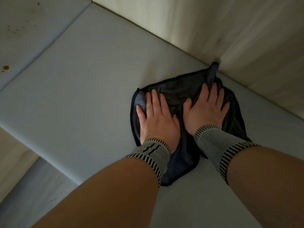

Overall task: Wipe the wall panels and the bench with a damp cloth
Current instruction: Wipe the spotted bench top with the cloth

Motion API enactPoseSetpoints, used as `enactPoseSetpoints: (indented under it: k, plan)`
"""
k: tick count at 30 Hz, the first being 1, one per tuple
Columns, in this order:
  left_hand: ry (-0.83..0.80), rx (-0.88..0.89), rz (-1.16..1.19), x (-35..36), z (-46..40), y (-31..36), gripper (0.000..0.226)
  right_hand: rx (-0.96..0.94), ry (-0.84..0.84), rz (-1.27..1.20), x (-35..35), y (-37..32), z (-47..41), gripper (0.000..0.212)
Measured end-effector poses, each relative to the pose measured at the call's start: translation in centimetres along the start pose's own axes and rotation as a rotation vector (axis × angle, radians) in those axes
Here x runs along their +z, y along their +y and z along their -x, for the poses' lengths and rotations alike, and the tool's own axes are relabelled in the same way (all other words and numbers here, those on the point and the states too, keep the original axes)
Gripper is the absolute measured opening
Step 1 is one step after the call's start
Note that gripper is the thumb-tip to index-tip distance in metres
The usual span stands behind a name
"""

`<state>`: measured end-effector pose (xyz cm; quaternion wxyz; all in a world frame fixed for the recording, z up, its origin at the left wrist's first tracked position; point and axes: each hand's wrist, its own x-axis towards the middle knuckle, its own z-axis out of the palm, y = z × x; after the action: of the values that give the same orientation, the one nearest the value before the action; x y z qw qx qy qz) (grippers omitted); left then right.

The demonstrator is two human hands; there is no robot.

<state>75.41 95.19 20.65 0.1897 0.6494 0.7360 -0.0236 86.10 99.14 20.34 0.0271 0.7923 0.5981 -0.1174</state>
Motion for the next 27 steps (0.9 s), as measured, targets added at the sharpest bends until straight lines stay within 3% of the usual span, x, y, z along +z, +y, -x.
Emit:
enactPoseSetpoints:
  k: [2,6,7,10,14,17,19,24,27]
  plan:
    - [0.063,-0.044,0.05,0.1,-2.3,1.7,0.069,-0.046,0.027,0.026,-0.8,-0.2,-3.1,0.065]
    - [0.153,-0.104,0.071,1.2,-3.7,2.5,0.07,-0.676,-0.019,0.192,-2.1,-2.0,-8.5,0.062]
    - [0.183,-0.111,0.068,1.4,-3.6,2.4,0.071,-0.755,-0.047,0.185,-2.3,-2.5,-9.6,0.062]
    - [0.212,-0.111,0.022,1.4,-3.3,2.5,0.074,-0.721,-0.028,0.117,-2.2,-2.9,-10.6,0.065]
    - [0.11,0.094,-0.086,0.7,-3.8,2.3,0.075,-0.348,0.11,0.036,-1.7,0.9,-7.3,0.07]
    - [0.117,0.159,-0.112,0.6,-3.9,2.2,0.073,-0.148,0.075,0.063,-2.0,2.2,-5.6,0.072]
    - [0.142,0.138,-0.096,0.6,-3.9,2.2,0.072,-0.192,0.075,0.087,-2.3,1.7,-6.0,0.069]
    - [0.166,0.135,-0.085,1.0,-4.0,2.2,0.074,-0.731,-0.076,0.21,-3.1,-0.5,-10.0,0.065]
    - [0.183,0.134,-0.104,1.2,-4.0,2.1,0.075,-0.748,-0.058,0.167,-2.9,-0.5,-10.7,0.064]
